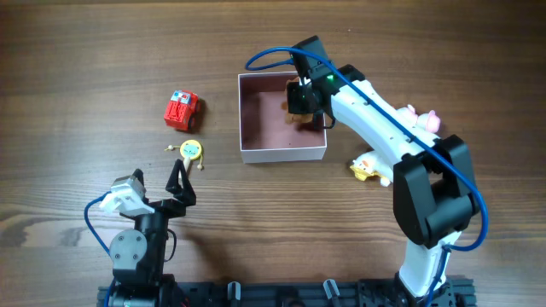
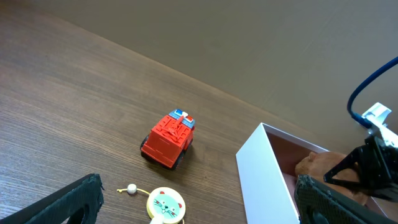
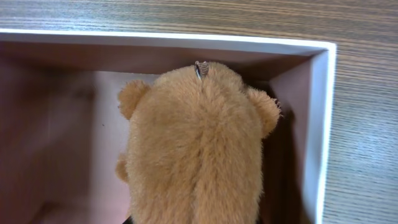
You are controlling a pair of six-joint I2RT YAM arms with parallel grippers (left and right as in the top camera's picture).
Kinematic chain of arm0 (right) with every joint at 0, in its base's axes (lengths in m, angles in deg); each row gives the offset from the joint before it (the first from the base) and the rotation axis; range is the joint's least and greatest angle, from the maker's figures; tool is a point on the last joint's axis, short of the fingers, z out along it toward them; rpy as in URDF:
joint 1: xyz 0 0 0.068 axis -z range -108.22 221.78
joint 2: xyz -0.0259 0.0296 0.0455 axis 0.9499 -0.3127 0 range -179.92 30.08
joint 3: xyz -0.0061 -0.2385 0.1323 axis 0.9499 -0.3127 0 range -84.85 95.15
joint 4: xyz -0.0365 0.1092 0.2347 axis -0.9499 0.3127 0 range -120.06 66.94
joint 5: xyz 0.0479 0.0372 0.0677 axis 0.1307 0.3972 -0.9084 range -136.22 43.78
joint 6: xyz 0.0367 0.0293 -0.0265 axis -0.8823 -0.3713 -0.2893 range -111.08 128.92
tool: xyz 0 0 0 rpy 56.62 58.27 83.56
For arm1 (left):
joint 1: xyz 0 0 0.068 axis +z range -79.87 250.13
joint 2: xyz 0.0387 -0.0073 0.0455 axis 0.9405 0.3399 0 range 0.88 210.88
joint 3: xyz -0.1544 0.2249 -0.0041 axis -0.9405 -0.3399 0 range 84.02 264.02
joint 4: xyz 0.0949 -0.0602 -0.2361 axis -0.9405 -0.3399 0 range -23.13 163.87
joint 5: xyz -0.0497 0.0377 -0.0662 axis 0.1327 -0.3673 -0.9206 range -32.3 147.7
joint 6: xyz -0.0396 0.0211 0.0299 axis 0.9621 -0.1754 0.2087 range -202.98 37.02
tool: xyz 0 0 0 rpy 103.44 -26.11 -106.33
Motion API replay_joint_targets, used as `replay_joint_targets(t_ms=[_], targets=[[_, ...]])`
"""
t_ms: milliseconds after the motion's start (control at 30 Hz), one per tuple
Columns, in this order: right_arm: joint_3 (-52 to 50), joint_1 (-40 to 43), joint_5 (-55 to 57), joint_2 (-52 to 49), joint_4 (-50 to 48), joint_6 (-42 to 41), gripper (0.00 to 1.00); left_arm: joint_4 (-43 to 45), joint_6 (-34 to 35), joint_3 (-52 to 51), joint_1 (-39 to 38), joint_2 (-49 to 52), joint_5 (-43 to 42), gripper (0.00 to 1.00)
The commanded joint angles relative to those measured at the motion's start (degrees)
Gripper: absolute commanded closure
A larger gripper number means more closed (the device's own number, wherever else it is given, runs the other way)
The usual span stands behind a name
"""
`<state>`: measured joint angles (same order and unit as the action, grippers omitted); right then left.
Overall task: Pack container
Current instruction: 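Carry the bear left over the box and lower it inside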
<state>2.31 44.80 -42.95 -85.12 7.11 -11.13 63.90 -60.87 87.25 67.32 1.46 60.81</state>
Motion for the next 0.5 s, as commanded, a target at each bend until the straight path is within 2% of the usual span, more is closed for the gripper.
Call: replay_joint_targets(t_ms=[0, 167, 233, 267, 300, 467], targets=[[1.0, -0.5, 1.4, -0.7, -0.7, 0.5, 0.96, 0.3, -1.1, -0.3, 0.5, -0.2, 0.3, 0.00], [1.0, -0.5, 1.9, -0.7, -0.7, 0.4, 0.96, 0.3, -1.1, -0.3, 0.5, -0.2, 0.3, 0.00], [1.0, -0.5, 2.1, -0.7, -0.7, 0.4, 0.92, 0.3, -1.1, -0.3, 0.5, -0.2, 0.3, 0.00], [1.0, -0.5, 2.3, -0.7, -0.7, 0.4, 0.77, 0.3, -1.1, -0.3, 0.5, -0.2, 0.3, 0.00], [1.0, -0.5, 2.3, -0.7, -0.6, 0.5, 0.66, 0.3, -1.1, -0.3, 0.5, -0.2, 0.3, 0.00], [1.0, -0.5, 2.3, -0.7, -0.5, 0.5, 0.60, 0.3, -1.1, -0.3, 0.5, -0.2, 0.3, 0.00]])
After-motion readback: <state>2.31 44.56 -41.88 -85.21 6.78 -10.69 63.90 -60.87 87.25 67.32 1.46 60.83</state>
